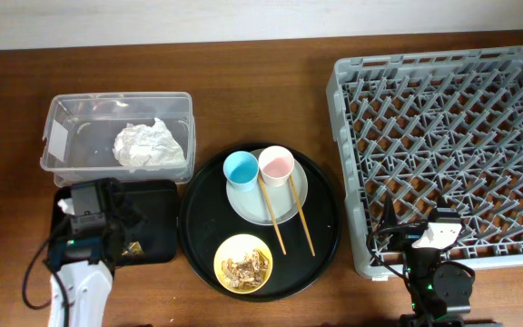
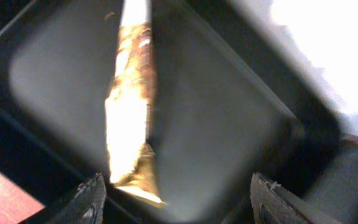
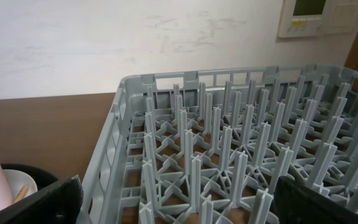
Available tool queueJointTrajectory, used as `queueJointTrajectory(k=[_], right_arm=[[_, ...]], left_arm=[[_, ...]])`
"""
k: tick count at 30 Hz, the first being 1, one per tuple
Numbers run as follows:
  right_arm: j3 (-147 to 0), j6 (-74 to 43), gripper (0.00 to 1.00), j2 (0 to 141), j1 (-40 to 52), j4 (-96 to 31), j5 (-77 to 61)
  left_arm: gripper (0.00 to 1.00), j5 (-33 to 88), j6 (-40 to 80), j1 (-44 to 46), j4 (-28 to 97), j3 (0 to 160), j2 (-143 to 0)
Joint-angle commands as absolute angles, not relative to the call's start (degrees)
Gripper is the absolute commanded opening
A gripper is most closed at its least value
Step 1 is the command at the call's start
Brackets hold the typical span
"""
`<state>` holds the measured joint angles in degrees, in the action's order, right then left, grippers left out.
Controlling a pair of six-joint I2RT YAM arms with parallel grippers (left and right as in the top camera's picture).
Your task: Sort waste into correct bins and load items into the dishwasher rack
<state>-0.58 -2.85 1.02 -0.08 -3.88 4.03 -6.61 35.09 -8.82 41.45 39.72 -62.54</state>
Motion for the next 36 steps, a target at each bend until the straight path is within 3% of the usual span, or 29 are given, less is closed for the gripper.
queueJointTrajectory(k=[1,5,16,22,36], right_arm=[[-0.3,-3.0,0.99,0.7,-0.4,-4.3,4.3],[-0.3,-3.0,0.99,0.7,-0.4,-4.3,4.3],[-0.3,-3.0,0.99,0.7,-0.4,-4.3,4.3],[-0.3,-3.0,0.99,0.7,-0.4,-4.3,4.3],[-0.3,-3.0,0.99,0.7,-0.4,-4.3,4.3]], left_arm=[[0.72,-3.8,29.4,-9.1,42.8,44.5,-56.7],[0.76,-10.5,30.6,-9.1,44.2,43.8,-56.4],[0.77,-10.8,30.7,-12.9,36.2,40.4,-78.8],[0.77,-10.3,30.7,-16.3,35.1,40.4,-81.7],[0.56,-9.3,30.7,-16.3,30.4,39.9,-87.3]])
